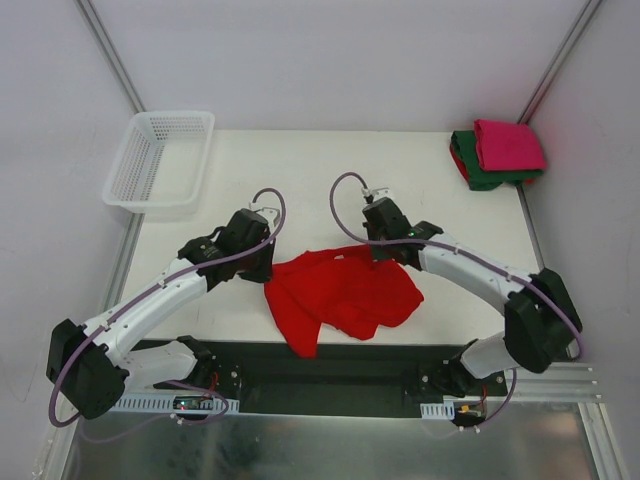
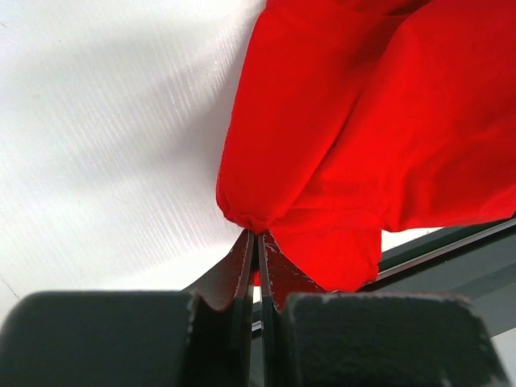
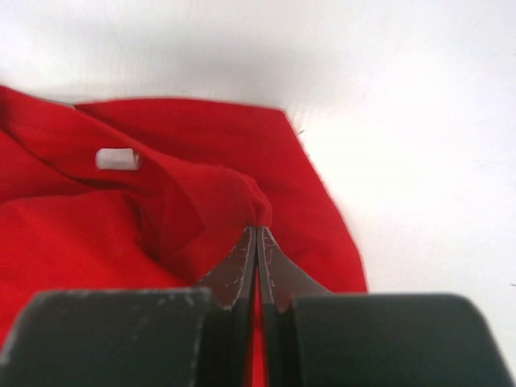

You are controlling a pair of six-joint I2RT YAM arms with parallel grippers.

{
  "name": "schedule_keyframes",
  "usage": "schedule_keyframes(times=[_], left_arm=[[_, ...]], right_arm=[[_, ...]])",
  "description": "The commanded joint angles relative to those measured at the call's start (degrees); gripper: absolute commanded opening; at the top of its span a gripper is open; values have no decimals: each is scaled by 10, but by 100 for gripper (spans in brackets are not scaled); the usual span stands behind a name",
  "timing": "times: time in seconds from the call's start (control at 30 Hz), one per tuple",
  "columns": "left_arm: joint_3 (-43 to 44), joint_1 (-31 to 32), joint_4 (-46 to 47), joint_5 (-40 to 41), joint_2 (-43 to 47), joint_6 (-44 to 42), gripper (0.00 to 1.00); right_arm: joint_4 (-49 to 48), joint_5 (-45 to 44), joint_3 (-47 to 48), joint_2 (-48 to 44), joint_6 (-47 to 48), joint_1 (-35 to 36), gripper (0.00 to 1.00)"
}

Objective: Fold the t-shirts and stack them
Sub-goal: Flatten out the tshirt

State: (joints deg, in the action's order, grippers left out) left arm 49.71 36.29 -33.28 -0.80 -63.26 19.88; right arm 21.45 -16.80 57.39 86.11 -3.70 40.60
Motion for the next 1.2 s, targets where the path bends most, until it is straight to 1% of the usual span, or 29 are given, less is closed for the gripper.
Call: schedule_keyframes(times=[0.0,0.23,0.3,0.4,0.53,0.77,1.0,1.03,1.17], left_arm=[[4,-6,7,9,10,-14,0],[9,-5,9,9,14,-17,0],[15,-6,8,15,17,-27,0],[45,-17,2,24,22,-46,0],[108,-44,-6,24,17,-68,0],[209,-90,-14,12,-17,-118,0],[326,-115,-19,10,-100,-172,0],[354,-119,-21,-7,-108,-179,0],[421,-134,-28,-20,-140,-189,0]], right_arm=[[44,-65,26,-94,19,-2,1],[111,-107,71,-161,34,-1,1],[121,-133,84,-183,33,-2,1],[138,-176,108,-211,59,-2,1],[157,-227,142,-239,79,-3,1],[174,-274,186,-285,125,-4,1],[166,-329,220,-313,169,-4,1],[164,-343,235,-313,171,-3,1],[156,-355,279,-312,185,-4,1]])
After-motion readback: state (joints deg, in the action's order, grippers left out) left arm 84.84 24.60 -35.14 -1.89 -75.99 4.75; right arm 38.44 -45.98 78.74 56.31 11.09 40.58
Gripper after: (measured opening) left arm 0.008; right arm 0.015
